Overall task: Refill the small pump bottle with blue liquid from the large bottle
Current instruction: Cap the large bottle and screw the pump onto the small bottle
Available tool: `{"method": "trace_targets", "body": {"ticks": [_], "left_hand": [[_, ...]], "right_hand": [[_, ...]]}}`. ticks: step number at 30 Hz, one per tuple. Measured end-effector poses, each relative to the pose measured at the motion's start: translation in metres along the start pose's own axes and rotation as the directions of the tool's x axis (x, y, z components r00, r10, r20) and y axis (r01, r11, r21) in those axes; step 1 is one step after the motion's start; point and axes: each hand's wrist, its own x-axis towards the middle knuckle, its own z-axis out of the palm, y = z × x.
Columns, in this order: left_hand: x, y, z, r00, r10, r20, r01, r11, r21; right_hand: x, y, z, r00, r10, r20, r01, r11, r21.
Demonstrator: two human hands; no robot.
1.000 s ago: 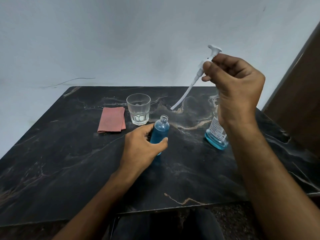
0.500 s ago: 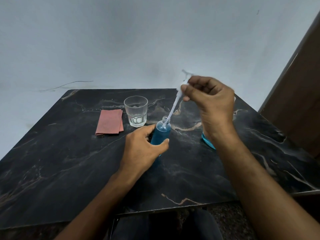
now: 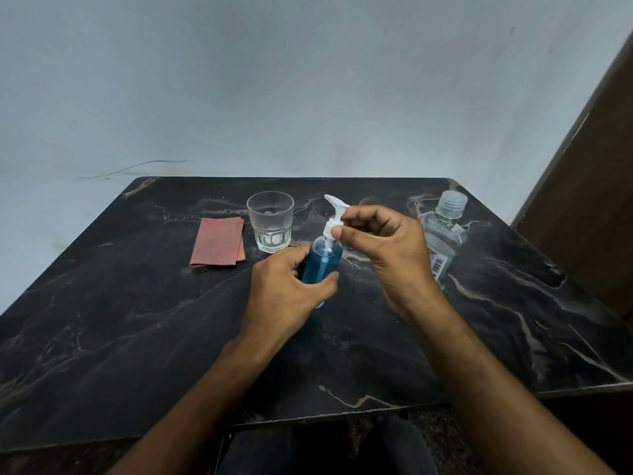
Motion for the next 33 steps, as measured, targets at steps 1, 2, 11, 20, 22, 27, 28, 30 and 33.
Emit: {"method": "trace_targets", "body": {"ticks": [1, 2, 11, 20, 22, 27, 28, 30, 33], "left_hand": [[0.0, 0.0, 0.0, 1.0, -0.002, 0.0, 0.002, 1.0, 0.0], [0.0, 0.0, 0.0, 1.0, -0.004, -0.001, 0.004, 1.0, 0.001], [0.0, 0.0, 0.005, 0.999, -0.034, -0.025, 0.035, 0.998, 0.043], [0.0, 0.0, 0.004, 0.998, -0.066, -0.019, 0.067, 0.997, 0.036], [0.001, 0.0, 0.004, 0.998, -0.061, -0.021, 0.061, 0.997, 0.039], [0.001, -0.002, 0.006, 0.998, -0.057, -0.038, 0.058, 0.998, 0.038], [0.0, -0.002, 0.007, 0.998, -0.053, -0.04, 0.055, 0.998, 0.039], [-0.002, -0.003, 0.009, 0.998, -0.045, -0.043, 0.047, 0.997, 0.054], [-0.002, -0.002, 0.011, 0.998, -0.045, -0.041, 0.048, 0.997, 0.067]], "right_hand": [[0.0, 0.0, -0.001, 1.0, 0.02, 0.018, -0.021, 0.999, 0.028], [0.001, -0.001, -0.002, 0.998, 0.042, 0.037, -0.044, 0.998, 0.053], [0.005, -0.002, -0.005, 0.996, 0.07, 0.061, -0.068, 0.997, -0.031], [0.009, -0.01, -0.007, 0.986, 0.114, 0.125, -0.108, 0.992, -0.061], [0.01, -0.013, -0.008, 0.983, 0.114, 0.147, -0.102, 0.991, -0.091], [0.01, -0.011, -0.008, 0.988, 0.096, 0.124, -0.071, 0.978, -0.196], [0.009, -0.01, -0.008, 0.989, 0.094, 0.116, -0.068, 0.974, -0.215], [0.009, -0.008, -0.006, 0.992, 0.087, 0.095, -0.064, 0.973, -0.223], [0.007, -0.002, -0.003, 0.996, 0.076, 0.05, -0.067, 0.982, -0.175]]}}
